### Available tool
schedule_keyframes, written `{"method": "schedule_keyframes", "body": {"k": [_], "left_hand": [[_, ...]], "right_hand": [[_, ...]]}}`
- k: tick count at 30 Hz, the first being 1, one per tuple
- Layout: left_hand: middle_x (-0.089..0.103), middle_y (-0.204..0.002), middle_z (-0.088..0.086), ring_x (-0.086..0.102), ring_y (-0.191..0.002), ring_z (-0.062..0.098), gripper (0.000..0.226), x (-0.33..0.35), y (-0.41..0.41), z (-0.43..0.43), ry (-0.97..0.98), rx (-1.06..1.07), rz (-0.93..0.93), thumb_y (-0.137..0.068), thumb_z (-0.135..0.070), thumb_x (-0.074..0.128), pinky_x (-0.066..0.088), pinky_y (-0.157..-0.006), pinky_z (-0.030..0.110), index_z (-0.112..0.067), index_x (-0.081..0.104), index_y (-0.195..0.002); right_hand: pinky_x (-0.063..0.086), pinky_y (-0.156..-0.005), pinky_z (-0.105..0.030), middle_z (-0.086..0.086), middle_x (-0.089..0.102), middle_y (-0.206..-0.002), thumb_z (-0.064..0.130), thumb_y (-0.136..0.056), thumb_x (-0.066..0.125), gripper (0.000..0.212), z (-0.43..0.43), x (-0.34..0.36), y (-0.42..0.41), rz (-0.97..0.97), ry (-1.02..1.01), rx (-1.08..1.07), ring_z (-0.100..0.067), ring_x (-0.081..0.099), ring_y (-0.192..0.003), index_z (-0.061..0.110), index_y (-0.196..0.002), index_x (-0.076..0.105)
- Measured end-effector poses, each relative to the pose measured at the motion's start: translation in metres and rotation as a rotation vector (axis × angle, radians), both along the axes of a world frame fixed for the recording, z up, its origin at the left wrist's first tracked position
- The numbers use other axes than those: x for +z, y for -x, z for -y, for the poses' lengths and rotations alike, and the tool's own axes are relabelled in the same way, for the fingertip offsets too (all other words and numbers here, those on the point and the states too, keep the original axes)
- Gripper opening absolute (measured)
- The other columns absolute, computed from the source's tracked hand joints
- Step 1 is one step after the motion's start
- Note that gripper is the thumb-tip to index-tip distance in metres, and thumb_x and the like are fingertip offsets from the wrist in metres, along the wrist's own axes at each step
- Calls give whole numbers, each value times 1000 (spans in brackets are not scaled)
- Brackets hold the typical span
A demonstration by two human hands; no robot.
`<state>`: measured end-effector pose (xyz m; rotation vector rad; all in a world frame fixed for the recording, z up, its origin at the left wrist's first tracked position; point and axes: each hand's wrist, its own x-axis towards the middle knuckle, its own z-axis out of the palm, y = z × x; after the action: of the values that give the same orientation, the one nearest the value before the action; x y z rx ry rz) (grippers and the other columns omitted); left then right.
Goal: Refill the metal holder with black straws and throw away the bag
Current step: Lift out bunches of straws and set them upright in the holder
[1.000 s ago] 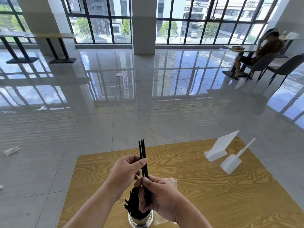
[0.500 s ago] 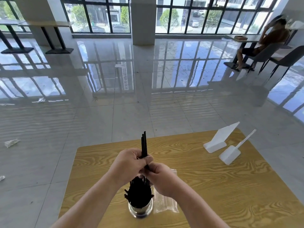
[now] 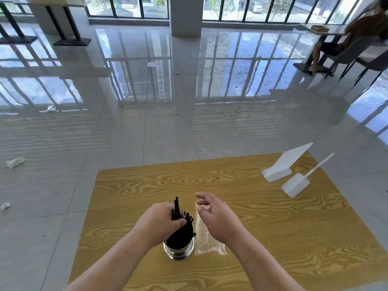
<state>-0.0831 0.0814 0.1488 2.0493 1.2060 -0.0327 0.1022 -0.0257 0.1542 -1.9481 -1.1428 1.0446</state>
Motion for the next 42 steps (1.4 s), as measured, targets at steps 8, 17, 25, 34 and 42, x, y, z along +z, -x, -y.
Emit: {"method": "schedule_keyframes", "body": {"k": [8,17,25,34,42], "left_hand": [[75,-88,-19,70,-73,-3,29,7,22,-8,-4,106,-3,-81,-67,74,53,-57,14,-45,72,-100],[38,-166,-5,55,-140,18,131,-2,43,-6,68,37,-225,-59,-84,83,51,-109,36,-32,28,-166],[68,-103,-19,65,-91,2,51,-24,45,9,-17,69,-191,-79,-55,84,54,-78,24,-41,65,-125],[71,-94,-18,67,-89,4,7,-24,39,15,-43,75,-209,-92,-38,75,57,-78,24,-36,72,-97],[67,-87,-23,62,-79,-2,2,8,43,-4,-106,-3,-240,-93,-35,74,40,-59,13,-37,74,-92]], "right_hand": [[58,-70,-22,19,67,-114,33,-105,58,35,-9,-2,1,46,0,1,-4,67,-83,40,-139,61],[47,-109,-33,10,55,-149,50,-96,60,54,-13,-21,29,221,189,242,-12,54,-133,40,-148,50],[45,-102,-29,9,57,-140,41,-98,59,45,-16,-33,32,253,172,221,-9,53,-120,34,-143,54],[43,-102,-26,14,54,-133,39,-100,58,46,-16,-24,28,263,111,167,-5,51,-122,33,-145,52],[49,-105,-32,17,55,-123,41,-100,57,41,-19,-7,26,270,82,154,-5,54,-117,35,-140,55]]}}
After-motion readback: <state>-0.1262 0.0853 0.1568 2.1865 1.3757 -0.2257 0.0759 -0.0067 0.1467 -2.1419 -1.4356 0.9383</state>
